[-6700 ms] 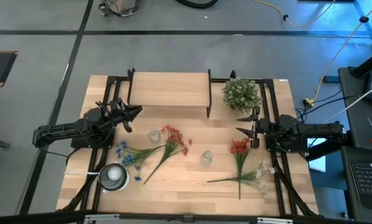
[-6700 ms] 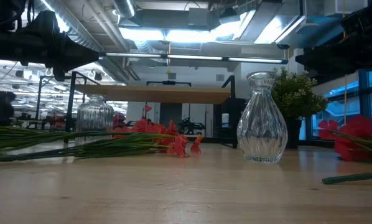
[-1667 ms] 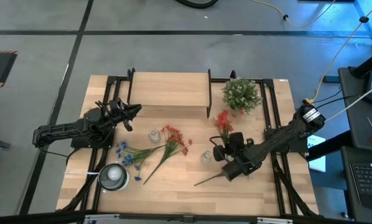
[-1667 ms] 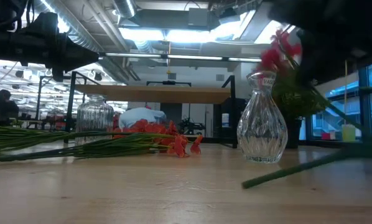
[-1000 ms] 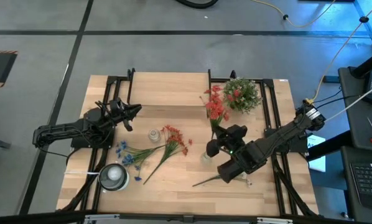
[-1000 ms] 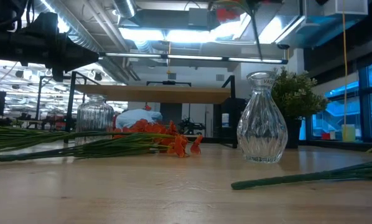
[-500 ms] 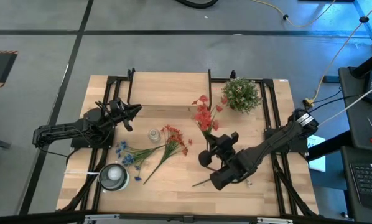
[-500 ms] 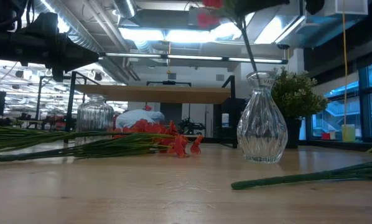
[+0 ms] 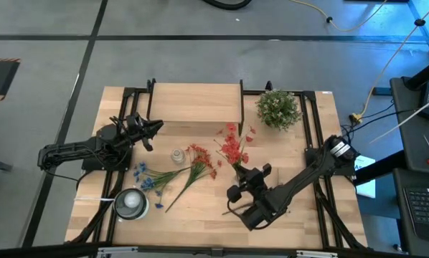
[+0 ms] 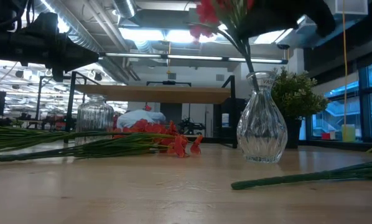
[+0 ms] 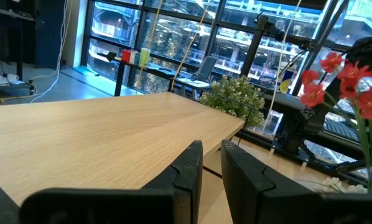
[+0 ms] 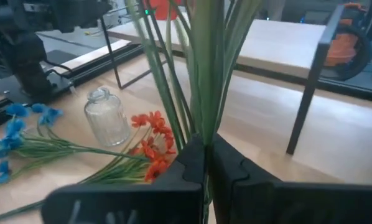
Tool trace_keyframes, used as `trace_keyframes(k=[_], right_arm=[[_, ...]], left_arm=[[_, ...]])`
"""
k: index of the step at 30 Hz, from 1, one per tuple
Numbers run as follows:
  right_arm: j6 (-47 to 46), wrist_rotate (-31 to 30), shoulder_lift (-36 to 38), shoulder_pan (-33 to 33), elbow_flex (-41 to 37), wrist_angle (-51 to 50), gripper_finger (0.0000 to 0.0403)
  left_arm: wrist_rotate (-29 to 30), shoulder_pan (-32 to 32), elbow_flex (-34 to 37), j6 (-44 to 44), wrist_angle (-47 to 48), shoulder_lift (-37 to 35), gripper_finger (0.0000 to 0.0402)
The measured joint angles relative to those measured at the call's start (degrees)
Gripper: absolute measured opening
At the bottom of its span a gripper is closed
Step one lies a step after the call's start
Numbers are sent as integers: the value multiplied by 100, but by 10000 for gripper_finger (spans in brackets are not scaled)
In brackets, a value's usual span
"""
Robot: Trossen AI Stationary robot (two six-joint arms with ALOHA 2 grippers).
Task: Pick and place flowers into a vace then onto a shelf
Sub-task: Put the right orange flowers into the right transparent vase
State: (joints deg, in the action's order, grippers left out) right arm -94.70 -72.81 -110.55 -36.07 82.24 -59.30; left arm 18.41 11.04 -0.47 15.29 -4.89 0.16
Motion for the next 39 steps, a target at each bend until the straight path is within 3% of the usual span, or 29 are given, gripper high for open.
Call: trace_keyframes(k=[23,34,39], right_arm=[[-245,369,-317,-122,2,-147,30],[-260,983,-228,-245,2,-296,142],[-264,1470,-3,-285,93,-554,165]], left_arm=[[-2,-1,0,1,0,1,54],[-2,0,0,0,-2,1,54],[-2,1,0,2,0,-1,54]])
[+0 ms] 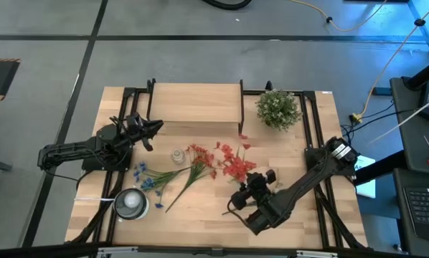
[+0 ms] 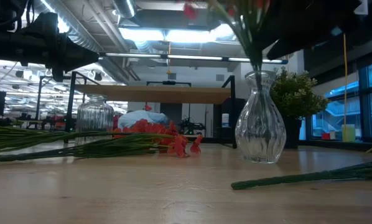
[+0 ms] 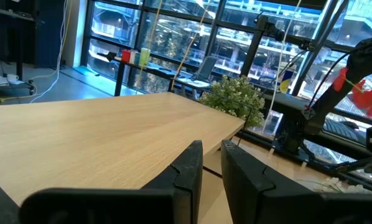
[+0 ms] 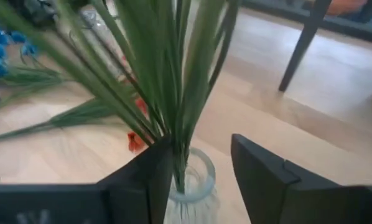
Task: Pick and place flowers into a vace then onto a shelf
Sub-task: Put the right orange flowers into the right transparent vase, then put the orange flowers into the right transparent vase
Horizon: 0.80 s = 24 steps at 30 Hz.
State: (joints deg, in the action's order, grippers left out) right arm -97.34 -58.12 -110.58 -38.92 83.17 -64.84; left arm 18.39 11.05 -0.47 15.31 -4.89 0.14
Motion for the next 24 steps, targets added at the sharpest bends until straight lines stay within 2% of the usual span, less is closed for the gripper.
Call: trace_keyframes(k=[4,10,17,24], right_arm=[[-9,283,245,-42,9,-180,166],[-9,369,581,-137,12,-323,166],[-38,963,828,-278,14,-727,165],[-1259,1619,1317,-589,8,-1740,165]], left_arm=[[-4,-1,0,132,-2,1,54],[-4,-4,0,345,0,0,54],[-37,-4,0,345,-2,0,54],[-184,-7,0,259,7,0,54]])
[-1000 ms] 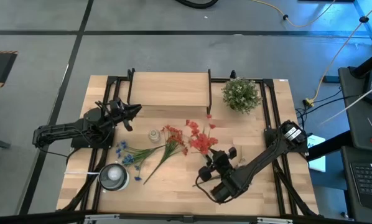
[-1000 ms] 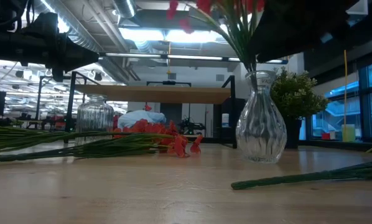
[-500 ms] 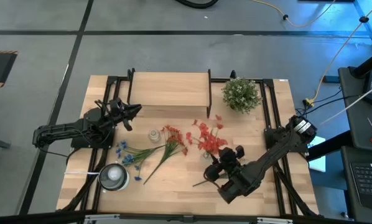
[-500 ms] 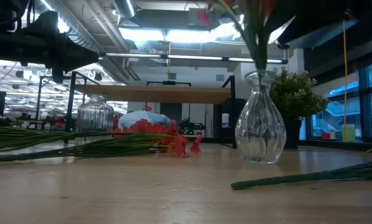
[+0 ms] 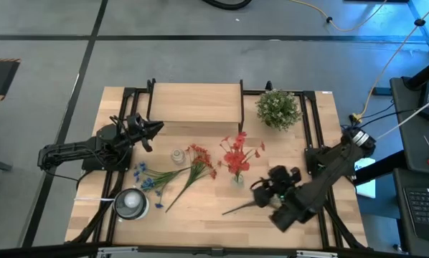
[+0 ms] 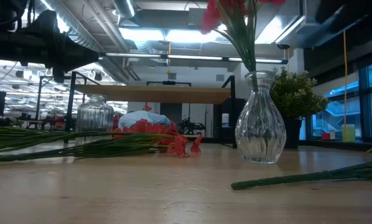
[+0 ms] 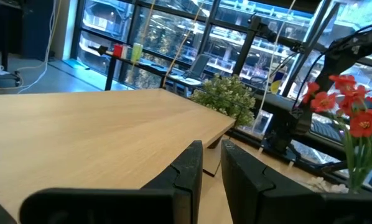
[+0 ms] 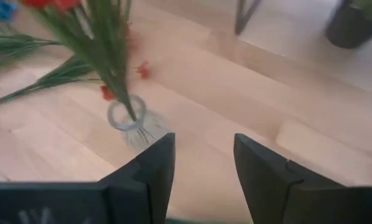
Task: Pick and place flowers into a vace then onto a shelf
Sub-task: Put the orange flowers into the right transparent vase
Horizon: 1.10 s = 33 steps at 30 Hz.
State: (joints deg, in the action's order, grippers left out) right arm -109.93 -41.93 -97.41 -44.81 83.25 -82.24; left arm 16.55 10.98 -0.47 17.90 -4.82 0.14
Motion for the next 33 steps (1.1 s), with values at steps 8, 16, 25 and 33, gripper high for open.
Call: trace_keyframes(k=[8,16,25,33], right_arm=[[-541,0,980,-475,-388,-121,165],[-332,0,1784,-411,-1121,-104,165],[-209,-7,2529,-411,-1679,-96,165],[311,-7,2825,-411,-1806,-129,165]], left_arm=[[-330,0,0,122,-276,2,59],[-1676,0,-82,72,-1561,210,94],[-2150,-577,-1511,-217,-1664,2373,172],[-2136,-1554,-4268,-1301,1238,5217,163]])
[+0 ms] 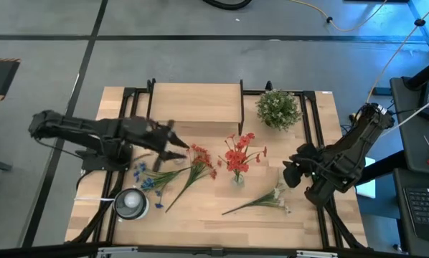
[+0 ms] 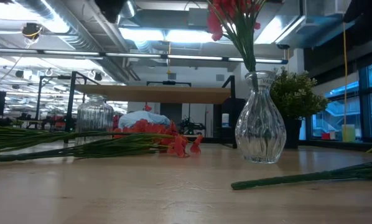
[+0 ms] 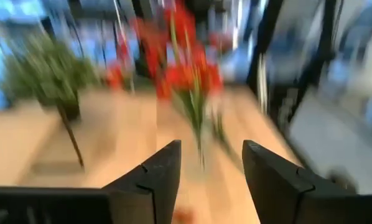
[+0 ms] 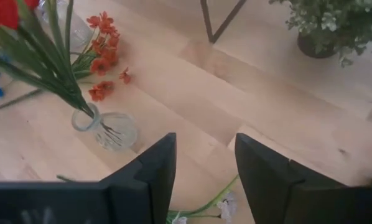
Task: Pick and place flowers into a vace then onto a shelf
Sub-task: Put the orange flowers into the right transparent vase
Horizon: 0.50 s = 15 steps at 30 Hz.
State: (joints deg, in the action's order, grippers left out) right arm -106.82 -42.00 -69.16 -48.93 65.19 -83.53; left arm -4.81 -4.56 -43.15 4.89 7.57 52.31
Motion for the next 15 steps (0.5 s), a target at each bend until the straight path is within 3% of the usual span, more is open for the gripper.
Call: trace_keyframes(k=[3,6,15], right_arm=[[384,4,4,0,0,-11,165],[659,5,4,0,0,-9,165],[983,38,0,0,0,-49,165]], left_arm=[[350,-360,-923,145,1432,899,157],[668,-661,-1555,660,2285,1679,156],[812,-1169,-2023,3034,2842,3412,161]])
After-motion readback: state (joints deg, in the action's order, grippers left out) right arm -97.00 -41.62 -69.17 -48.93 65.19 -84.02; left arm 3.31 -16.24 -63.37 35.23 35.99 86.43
